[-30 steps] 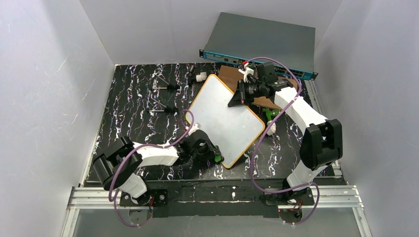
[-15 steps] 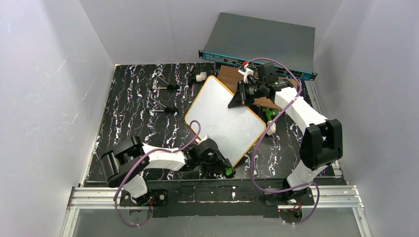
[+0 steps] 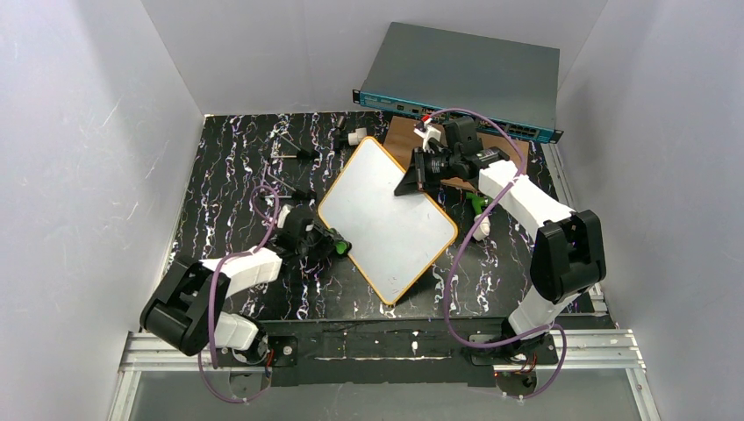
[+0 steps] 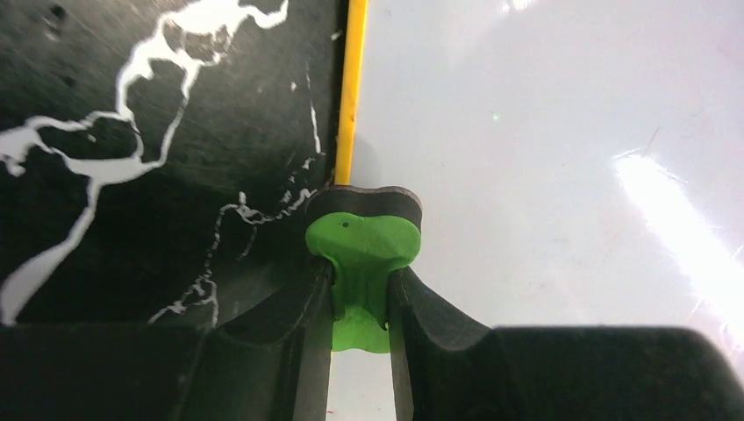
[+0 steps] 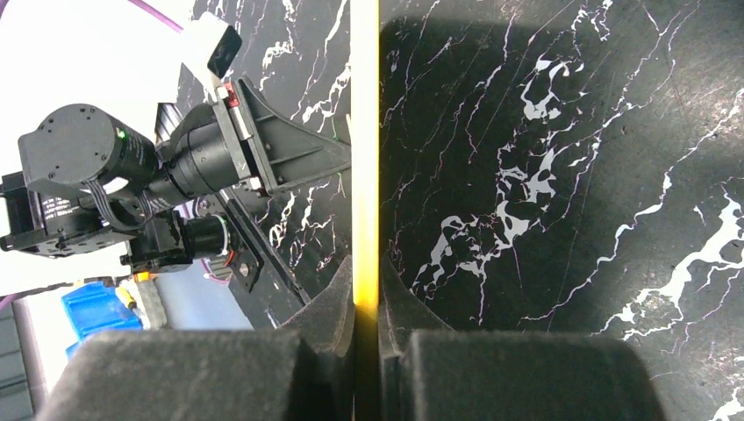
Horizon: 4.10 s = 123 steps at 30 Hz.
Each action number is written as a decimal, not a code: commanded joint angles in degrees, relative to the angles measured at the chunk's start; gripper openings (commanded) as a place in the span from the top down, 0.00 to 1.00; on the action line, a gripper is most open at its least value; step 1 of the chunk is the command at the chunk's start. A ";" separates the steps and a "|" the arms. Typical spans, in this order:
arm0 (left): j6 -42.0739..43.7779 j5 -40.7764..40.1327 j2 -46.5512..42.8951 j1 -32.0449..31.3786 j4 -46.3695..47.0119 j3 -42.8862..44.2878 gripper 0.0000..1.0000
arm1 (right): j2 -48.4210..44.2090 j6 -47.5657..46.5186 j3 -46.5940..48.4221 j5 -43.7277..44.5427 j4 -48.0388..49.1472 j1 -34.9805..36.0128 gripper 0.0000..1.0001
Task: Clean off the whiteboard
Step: Erase the whiteboard at the center of the board.
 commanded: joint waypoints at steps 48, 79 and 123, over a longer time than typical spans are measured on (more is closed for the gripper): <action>-12.14 -12.05 11.81 -31.16 -25.28 14.29 1.00 | -0.92 2.03 0.76 -2.32 2.57 -0.50 0.99; -2.19 -3.38 22.00 -34.84 -29.58 46.85 1.00 | -1.62 3.21 0.33 -2.41 3.78 -1.45 0.99; 76.50 -14.21 -4.13 -20.16 19.01 -4.17 1.00 | -4.28 -6.91 -1.71 -15.20 4.25 -2.16 0.99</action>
